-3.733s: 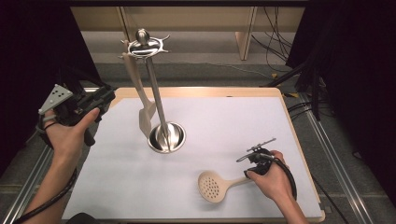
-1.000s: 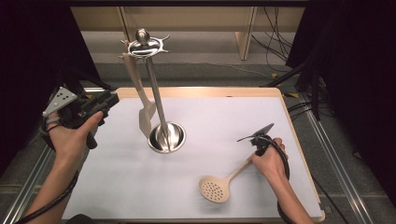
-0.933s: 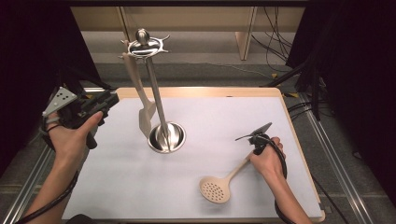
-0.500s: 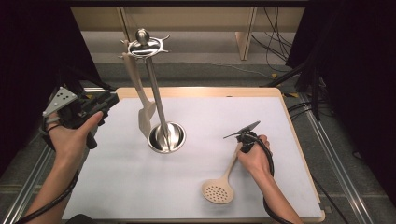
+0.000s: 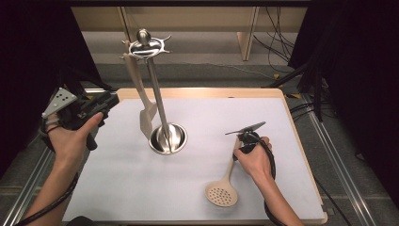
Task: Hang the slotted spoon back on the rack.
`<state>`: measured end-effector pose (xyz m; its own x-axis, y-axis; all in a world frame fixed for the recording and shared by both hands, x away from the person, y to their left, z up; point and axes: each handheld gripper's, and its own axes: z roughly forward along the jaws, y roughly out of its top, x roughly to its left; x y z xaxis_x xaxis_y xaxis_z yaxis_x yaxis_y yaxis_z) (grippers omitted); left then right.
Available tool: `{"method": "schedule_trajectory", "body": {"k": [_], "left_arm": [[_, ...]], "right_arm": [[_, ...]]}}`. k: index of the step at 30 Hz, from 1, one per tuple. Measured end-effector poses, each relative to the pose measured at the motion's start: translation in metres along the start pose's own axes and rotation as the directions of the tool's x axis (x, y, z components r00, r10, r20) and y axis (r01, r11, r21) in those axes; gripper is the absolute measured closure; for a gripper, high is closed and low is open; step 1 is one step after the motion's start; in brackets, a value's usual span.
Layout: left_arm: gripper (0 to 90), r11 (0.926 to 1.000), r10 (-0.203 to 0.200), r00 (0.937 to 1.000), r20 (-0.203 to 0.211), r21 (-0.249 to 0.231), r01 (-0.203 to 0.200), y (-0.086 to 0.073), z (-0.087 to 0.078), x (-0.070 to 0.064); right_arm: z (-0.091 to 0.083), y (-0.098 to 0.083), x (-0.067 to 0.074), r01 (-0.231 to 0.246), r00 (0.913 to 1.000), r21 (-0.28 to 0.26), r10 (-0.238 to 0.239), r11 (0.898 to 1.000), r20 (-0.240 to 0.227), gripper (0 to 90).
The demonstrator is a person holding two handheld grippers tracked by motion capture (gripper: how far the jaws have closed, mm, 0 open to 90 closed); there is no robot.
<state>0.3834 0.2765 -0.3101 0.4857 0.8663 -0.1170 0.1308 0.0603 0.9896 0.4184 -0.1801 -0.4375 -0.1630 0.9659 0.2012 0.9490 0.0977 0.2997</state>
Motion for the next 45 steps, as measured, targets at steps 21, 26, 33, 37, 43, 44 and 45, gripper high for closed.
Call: {"method": "schedule_trajectory", "body": {"k": [21, 26, 33, 37, 43, 44, 45], "left_arm": [[60.9, 1.0, 0.005, 1.0, 0.0, 0.001, -0.005, 0.0, 0.0, 0.0], [60.9, 1.0, 0.005, 1.0, 0.001, 0.001, -0.005, 0.0, -0.001, 0.0], [61.0, 1.0, 0.004, 1.0, 0.0, 0.002, -0.004, 0.0, -0.001, 0.0], [61.0, 1.0, 0.004, 1.0, 0.001, 0.0, -0.004, 0.0, 0.0, -0.001], [60.8, 1.0, 0.003, 1.0, 0.002, 0.001, -0.003, 0.0, 0.0, -0.001], [60.8, 1.0, 0.002, 1.0, 0.003, 0.002, -0.002, 0.0, 0.0, -0.001], [60.7, 1.0, 0.0, 1.0, 0.003, 0.002, 0.0, 0.0, 0.0, -0.001]], "right_arm": [[0.02, -0.005, 0.024, 0.03, 0.9991, 0.16, -0.034, 0.987, 0.024, 60.9], [0.02, -0.003, 0.024, 0.042, 0.9987, 0.168, -0.046, 0.985, 0.021, 62.4], [0.02, -0.003, 0.02, 0.078, 0.9956, 0.186, -0.086, 0.979, 0.036, 71.8], [0.019, -0.003, 0.019, 0.093, 0.9947, 0.19, -0.1, 0.977, 0.026, 77.8], [0.017, -0.003, 0.023, 0.103, 0.9942, 0.218, -0.107, 0.971, 0.006, 78.1], [0.017, -0.003, 0.023, 0.102, 0.9942, 0.221, -0.107, 0.97, 0.013, 77.5], [0.017, -0.003, 0.024, 0.101, 0.9941, 0.217, -0.107, 0.971, 0.015, 76.1]]}}
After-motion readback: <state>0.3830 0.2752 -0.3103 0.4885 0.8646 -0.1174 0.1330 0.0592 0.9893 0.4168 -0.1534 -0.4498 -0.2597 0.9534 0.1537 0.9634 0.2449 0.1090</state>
